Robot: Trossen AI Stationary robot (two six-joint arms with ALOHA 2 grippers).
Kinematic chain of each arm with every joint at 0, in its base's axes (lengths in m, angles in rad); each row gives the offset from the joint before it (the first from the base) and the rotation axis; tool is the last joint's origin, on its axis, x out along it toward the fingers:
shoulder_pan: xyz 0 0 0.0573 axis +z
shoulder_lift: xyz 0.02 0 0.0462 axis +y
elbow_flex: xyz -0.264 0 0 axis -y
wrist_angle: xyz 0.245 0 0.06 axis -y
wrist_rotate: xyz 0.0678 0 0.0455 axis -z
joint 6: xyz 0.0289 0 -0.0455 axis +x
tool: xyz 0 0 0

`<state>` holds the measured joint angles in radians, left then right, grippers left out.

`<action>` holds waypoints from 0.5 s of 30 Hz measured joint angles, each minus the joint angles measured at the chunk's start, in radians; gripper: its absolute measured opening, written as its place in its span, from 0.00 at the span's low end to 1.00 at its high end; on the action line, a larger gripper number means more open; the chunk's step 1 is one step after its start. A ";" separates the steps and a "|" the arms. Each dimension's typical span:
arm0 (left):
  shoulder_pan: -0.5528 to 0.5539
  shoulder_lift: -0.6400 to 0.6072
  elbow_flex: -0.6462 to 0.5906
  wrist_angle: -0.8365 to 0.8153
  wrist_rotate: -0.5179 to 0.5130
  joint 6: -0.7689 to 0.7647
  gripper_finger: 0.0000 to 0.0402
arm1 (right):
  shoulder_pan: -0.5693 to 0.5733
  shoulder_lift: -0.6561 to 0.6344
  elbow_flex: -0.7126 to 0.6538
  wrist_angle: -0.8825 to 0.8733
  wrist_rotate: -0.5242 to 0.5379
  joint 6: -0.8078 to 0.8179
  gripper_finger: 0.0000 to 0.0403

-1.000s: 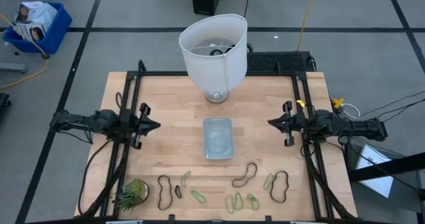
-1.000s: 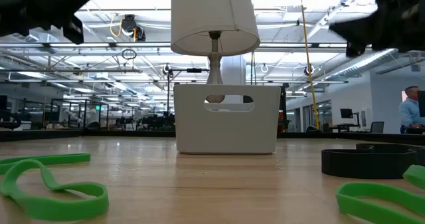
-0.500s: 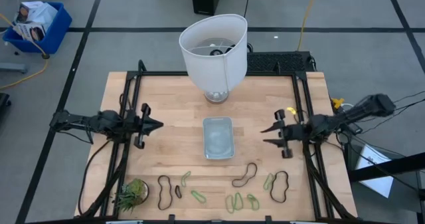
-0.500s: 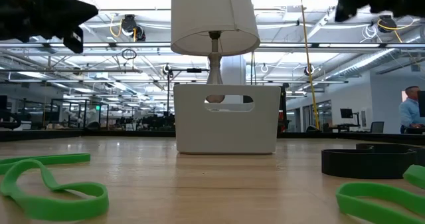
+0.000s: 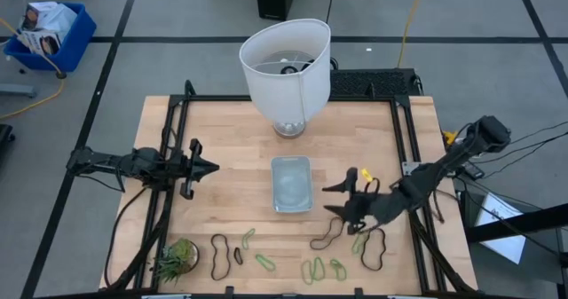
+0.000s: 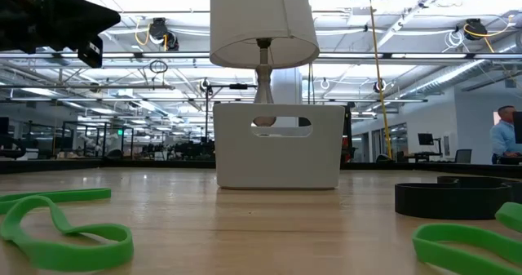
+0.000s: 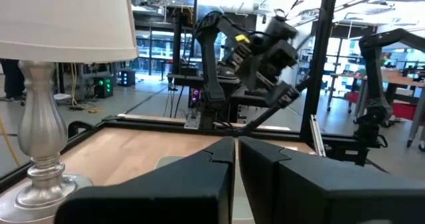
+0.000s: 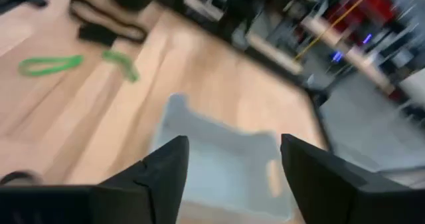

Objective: Pick and place rubber bands into bin
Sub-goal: Put the black rubber band into the gray bin

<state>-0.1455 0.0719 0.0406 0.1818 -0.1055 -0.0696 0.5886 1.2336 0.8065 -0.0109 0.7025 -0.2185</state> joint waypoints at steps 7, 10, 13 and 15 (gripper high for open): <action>0.000 0.000 0.000 0.032 0.000 0.019 0.06 | 0.050 0.106 0.012 -0.086 -0.057 0.208 0.63; 0.000 0.000 0.000 0.052 0.000 0.019 0.06 | 0.046 0.143 -0.011 -0.108 -0.079 0.284 0.63; 0.000 0.000 0.000 0.057 0.000 0.019 0.06 | 0.046 0.168 -0.031 -0.106 -0.108 0.322 0.62; 0.000 0.000 0.000 0.055 -0.001 0.025 0.06 | 0.037 0.184 -0.043 -0.106 -0.153 0.343 0.61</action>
<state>-0.1455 0.0719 0.0406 0.2371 -0.1061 -0.0449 0.6258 1.4172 0.7633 -0.1171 0.5498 0.1250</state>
